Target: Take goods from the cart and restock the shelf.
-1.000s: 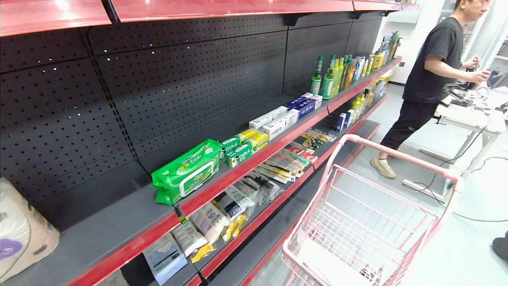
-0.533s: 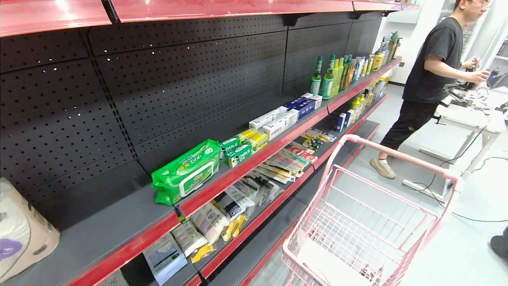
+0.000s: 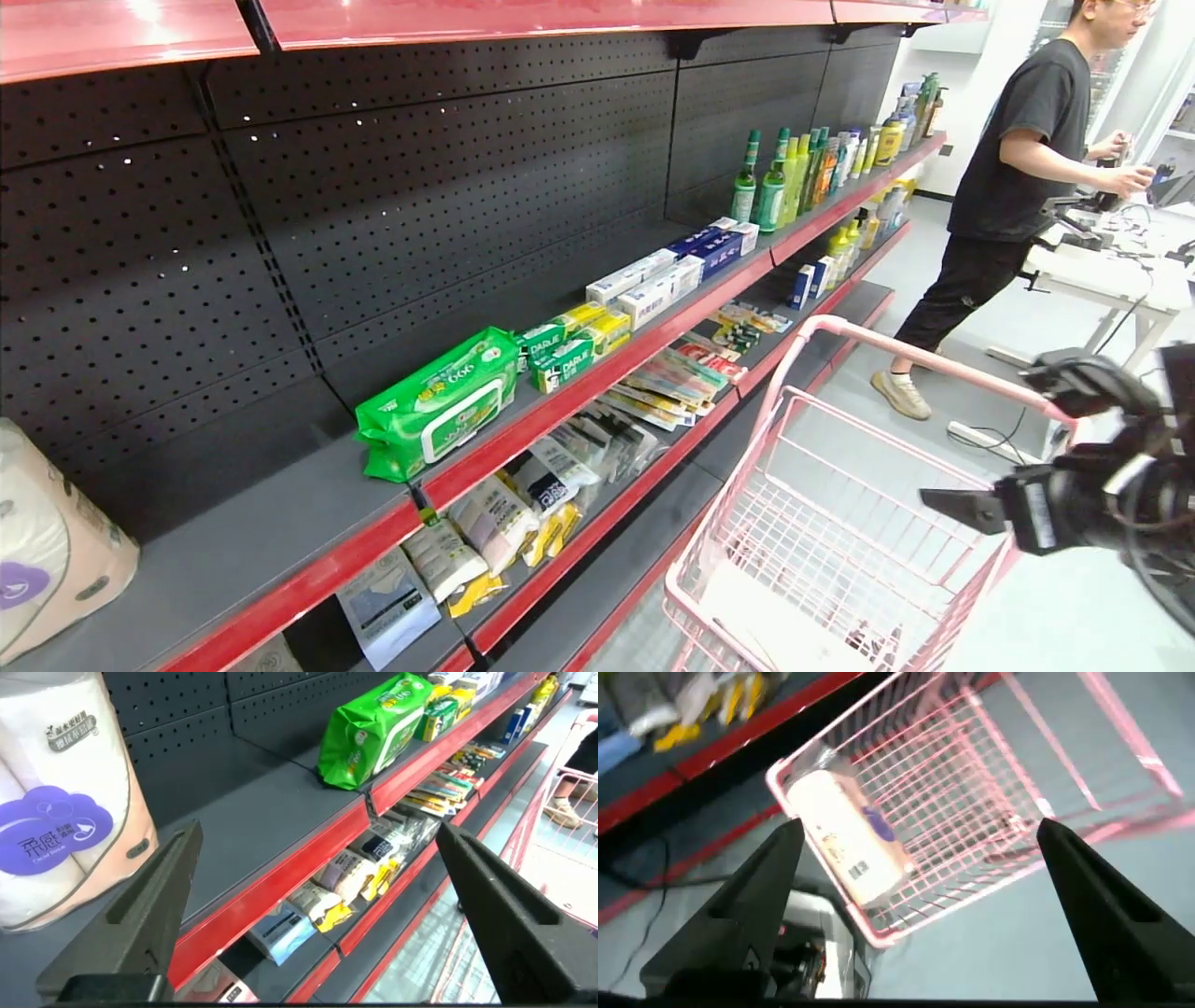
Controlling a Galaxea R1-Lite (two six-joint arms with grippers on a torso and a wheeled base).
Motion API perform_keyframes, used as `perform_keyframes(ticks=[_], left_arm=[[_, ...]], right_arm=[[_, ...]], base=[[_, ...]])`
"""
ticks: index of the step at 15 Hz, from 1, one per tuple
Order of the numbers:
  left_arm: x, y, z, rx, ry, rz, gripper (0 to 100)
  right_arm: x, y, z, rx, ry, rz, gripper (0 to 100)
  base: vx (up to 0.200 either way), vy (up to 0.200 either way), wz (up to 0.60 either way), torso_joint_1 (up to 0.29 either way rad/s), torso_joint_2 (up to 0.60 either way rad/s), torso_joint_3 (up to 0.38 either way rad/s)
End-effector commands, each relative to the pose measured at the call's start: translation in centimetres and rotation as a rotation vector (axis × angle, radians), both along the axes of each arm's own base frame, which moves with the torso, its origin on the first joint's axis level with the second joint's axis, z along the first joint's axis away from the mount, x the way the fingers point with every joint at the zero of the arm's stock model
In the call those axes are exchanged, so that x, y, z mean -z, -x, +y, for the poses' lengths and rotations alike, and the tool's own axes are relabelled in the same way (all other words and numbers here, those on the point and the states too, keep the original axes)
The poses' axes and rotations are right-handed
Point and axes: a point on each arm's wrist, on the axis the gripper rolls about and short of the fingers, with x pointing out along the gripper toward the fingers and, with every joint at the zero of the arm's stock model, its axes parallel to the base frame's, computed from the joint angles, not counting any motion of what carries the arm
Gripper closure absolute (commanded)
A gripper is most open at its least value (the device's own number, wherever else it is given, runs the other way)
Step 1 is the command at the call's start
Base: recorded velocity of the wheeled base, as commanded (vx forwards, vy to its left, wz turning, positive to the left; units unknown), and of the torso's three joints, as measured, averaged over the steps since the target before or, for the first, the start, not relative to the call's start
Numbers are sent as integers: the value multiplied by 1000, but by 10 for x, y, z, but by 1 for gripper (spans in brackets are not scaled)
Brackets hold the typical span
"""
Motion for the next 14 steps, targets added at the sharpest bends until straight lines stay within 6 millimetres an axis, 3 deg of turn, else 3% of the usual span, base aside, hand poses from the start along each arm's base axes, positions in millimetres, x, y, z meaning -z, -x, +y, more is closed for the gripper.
perform_keyframes(ticks=[1, 5, 7, 14], left_arm=[[0, 0, 0, 0, 0, 2, 0], [0, 0, 0, 0, 0, 2, 0], [0, 0, 0, 0, 0, 2, 0], [0, 0, 0, 0, 0, 2, 0]], right_arm=[[94, -69, 69, -247, 31, 205, 0], [133, -68, 94, -466, 75, 305, 0], [153, -67, 96, -530, 125, 350, 0], [170, -68, 96, -549, 158, 397, 0]], base=[[0, 0, 0, 0, 0, 0], [0, 0, 0, 0, 0, 0], [0, 0, 0, 0, 0, 0], [0, 0, 0, -25, 51, 28]])
